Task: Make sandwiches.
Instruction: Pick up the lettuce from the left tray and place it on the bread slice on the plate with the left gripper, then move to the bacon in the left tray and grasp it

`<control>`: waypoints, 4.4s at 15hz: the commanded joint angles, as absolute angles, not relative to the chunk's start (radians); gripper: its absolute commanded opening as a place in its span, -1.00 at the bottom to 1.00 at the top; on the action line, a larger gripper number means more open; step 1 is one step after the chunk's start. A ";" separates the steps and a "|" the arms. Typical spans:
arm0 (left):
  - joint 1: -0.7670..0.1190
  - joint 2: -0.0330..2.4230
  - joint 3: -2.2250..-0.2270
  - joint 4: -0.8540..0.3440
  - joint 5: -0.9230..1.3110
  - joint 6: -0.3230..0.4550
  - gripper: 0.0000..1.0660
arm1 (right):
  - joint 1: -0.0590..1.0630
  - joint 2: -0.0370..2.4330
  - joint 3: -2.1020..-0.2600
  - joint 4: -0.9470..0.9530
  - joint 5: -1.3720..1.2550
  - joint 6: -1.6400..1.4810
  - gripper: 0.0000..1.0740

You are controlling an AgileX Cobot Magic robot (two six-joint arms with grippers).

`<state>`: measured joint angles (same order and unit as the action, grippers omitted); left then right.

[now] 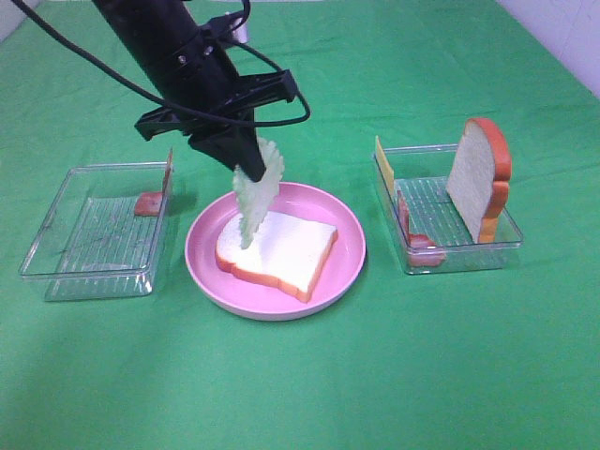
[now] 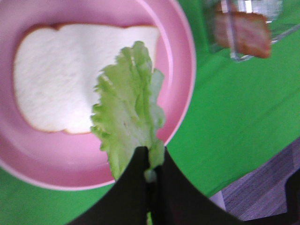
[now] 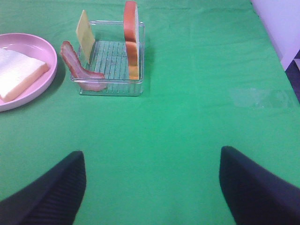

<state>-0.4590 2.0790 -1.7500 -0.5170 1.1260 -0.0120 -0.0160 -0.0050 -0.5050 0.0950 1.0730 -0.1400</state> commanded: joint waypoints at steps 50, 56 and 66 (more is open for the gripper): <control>-0.384 2.299 -2.032 0.053 1.287 -0.358 0.48 | -0.020 -0.019 -0.506 0.094 1.061 -0.152 0.39; -0.384 2.329 -2.032 0.077 1.287 -0.358 0.24 | -0.020 -0.019 -0.506 0.094 1.061 -0.152 0.39; -0.384 2.330 -2.032 0.077 1.275 -0.358 -0.85 | -0.020 -0.019 -0.506 0.094 1.061 -0.152 0.39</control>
